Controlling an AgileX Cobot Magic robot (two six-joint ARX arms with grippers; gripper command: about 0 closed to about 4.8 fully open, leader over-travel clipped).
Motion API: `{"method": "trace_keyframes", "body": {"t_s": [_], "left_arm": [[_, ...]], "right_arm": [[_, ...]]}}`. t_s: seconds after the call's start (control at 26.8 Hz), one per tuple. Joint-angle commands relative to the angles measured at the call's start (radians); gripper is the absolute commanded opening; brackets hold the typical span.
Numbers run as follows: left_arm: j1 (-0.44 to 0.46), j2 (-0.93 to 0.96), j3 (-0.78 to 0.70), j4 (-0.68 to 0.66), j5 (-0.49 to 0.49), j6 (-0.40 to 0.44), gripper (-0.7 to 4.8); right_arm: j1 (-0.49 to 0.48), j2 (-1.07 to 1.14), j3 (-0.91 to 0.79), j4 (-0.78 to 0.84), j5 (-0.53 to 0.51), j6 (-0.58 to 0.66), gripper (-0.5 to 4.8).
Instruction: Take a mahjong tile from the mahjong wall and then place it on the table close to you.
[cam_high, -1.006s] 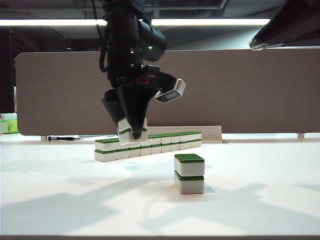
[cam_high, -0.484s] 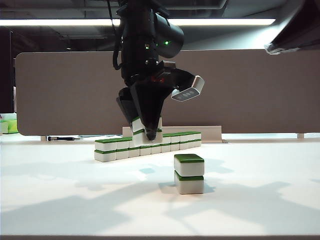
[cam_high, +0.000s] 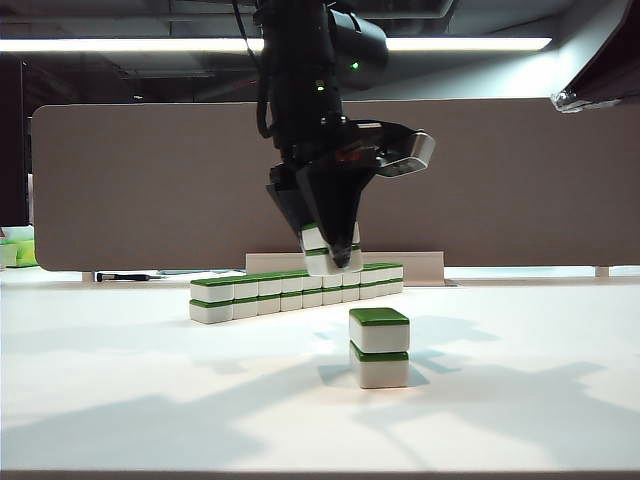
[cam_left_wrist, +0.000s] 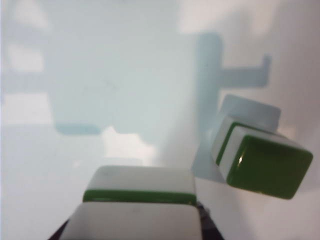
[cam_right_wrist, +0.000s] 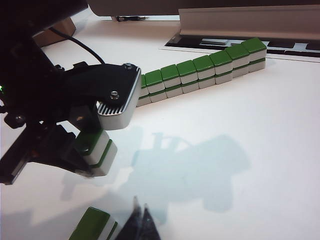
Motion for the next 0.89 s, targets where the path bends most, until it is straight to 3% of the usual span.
{"method": "trace_keyframes", "body": {"t_s": [0.04,0.45,0.67,0.89], "left_arm": [[-0.006,-0.006,0.008,0.026,0.003,0.001,1.24],[-0.071,-0.006,0.008,0.082,0.002,0.005,1.24],[-0.150,-0.005,0.003,0.106,0.003,0.005,1.23],[-0.189,0.034,-0.001,0.117,0.004,0.013,1.23]], "right_arm": [[0.002,-0.002,0.006,0.009,-0.002,-0.003,-0.01],[-0.014,-0.002,0.006,0.009,0.002,-0.003,-0.01],[-0.163,-0.031,0.006,0.010,0.026,-0.003,-0.01],[-0.174,-0.031,0.006,0.002,0.043,-0.003,-0.01]]}}
